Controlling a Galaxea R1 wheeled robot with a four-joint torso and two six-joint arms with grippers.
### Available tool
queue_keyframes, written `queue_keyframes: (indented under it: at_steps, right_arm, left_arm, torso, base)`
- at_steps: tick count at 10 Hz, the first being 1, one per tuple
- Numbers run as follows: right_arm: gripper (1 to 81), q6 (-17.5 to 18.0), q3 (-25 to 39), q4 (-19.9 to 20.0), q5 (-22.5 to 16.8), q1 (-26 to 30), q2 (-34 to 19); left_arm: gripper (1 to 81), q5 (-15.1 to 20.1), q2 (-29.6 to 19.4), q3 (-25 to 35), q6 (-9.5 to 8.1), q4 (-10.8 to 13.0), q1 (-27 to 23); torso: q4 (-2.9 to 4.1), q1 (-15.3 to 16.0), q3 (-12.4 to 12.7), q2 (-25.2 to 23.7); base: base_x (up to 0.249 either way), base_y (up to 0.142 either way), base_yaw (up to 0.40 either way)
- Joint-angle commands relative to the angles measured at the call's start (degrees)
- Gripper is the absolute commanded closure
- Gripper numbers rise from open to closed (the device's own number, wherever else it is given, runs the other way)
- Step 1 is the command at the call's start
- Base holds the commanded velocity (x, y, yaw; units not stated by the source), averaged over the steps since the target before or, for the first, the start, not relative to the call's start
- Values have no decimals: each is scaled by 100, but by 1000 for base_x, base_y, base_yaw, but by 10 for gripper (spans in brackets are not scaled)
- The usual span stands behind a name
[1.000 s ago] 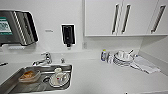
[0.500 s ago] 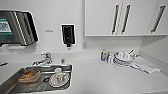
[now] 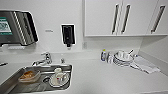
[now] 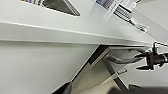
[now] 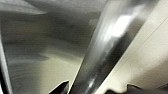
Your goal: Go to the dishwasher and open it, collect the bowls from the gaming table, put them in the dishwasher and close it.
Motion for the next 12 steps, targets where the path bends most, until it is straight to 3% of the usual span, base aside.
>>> queue_keyframes:
  at_steps: [1, 12]
  right_arm:
    - [10, -75, -79, -190, -1233, 185, -28]
    - [10, -119, -633, -269, -1198, -518, -115]
  left_arm:
    - [10, 67, -315, 150, 16, 147, -418]
    - [10, 76, -298, 141, 7, 147, -400]
  torso:
    - [0, 0, 0, 0]
    - [0, -2, 6, -2]
  base:
    - [0, 0, 0]
    - [0, 0, 0]
